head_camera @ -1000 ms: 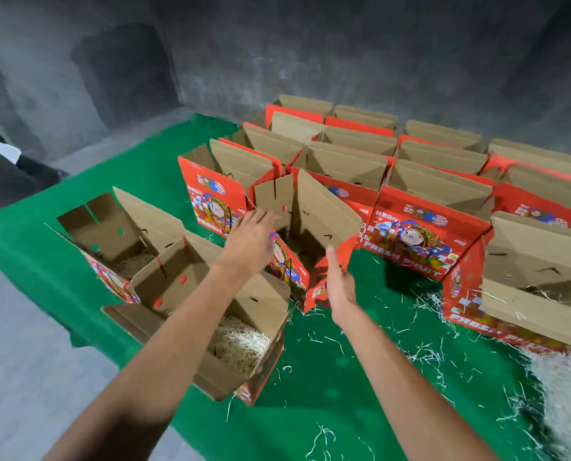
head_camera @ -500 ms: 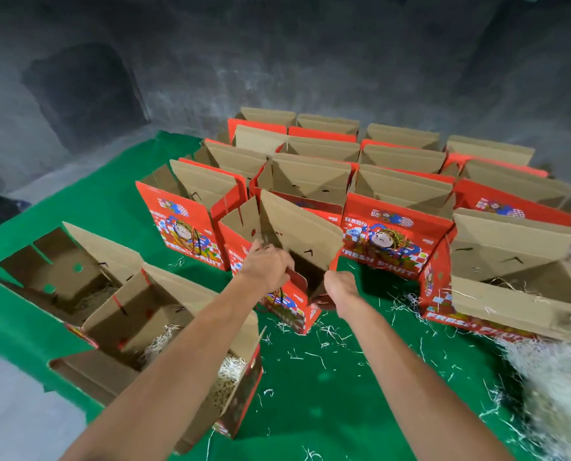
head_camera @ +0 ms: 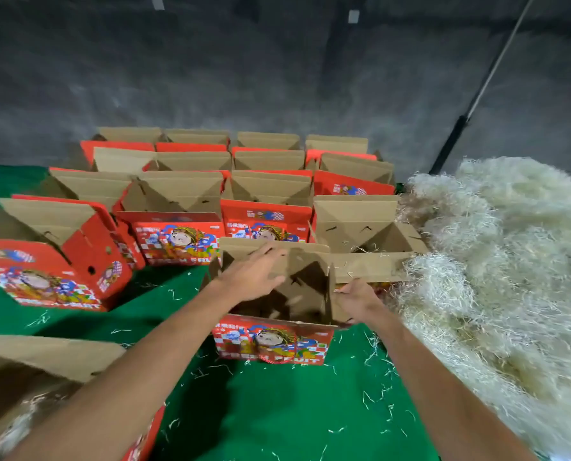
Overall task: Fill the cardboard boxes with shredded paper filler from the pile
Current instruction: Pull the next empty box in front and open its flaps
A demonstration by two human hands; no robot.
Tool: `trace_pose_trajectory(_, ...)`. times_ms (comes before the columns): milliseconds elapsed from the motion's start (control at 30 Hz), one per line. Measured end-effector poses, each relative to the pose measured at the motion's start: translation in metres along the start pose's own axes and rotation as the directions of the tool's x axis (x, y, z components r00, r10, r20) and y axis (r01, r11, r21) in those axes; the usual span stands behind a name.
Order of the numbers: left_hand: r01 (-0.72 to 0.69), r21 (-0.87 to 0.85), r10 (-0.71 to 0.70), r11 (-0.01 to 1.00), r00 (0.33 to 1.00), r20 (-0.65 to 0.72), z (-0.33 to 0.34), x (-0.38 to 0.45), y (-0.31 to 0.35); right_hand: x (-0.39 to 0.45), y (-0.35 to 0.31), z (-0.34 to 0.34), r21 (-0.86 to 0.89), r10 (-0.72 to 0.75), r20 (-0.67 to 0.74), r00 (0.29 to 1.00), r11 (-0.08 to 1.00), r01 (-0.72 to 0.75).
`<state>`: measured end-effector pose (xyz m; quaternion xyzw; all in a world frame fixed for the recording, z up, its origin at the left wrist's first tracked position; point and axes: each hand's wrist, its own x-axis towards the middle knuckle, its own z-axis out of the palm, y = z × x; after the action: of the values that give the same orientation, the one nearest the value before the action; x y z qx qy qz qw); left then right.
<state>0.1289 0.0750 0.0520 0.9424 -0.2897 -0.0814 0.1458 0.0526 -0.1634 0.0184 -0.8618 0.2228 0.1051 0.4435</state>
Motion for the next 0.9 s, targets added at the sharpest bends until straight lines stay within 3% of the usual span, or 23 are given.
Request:
trace_pose_trajectory(100,-0.106,0.077,0.115,0.991,0.986,-0.118,0.007,0.027,0.028,-0.017,0.026,-0.024,0.071,0.065,0.053,0.996,0.995,-0.068)
trace_pose_trajectory(167,-0.16,0.127,0.179,0.979,0.972,-0.153,0.014,0.039,0.047,-0.029,0.043,-0.037,0.03,0.064,0.067,0.996,0.997,-0.066)
trace_pose_trajectory(333,-0.134,0.056,0.13,0.989,0.989,0.066,0.036,0.049,0.086,-0.056,0.079,-0.062,-0.036,0.075,0.134,0.988,0.997,-0.071)
trace_pose_trajectory(633,-0.164,-0.043,0.169,0.986,0.945,0.281,0.049,0.046,0.127,-0.055,0.116,-0.091,-0.187,0.163,0.278,0.947,0.976,-0.113)
trace_pose_trajectory(900,-0.129,-0.127,0.163,0.984,0.933,0.32,0.043,0.048,0.138,-0.038,0.114,-0.11,-0.24,0.162,0.244,0.956,0.965,-0.102)
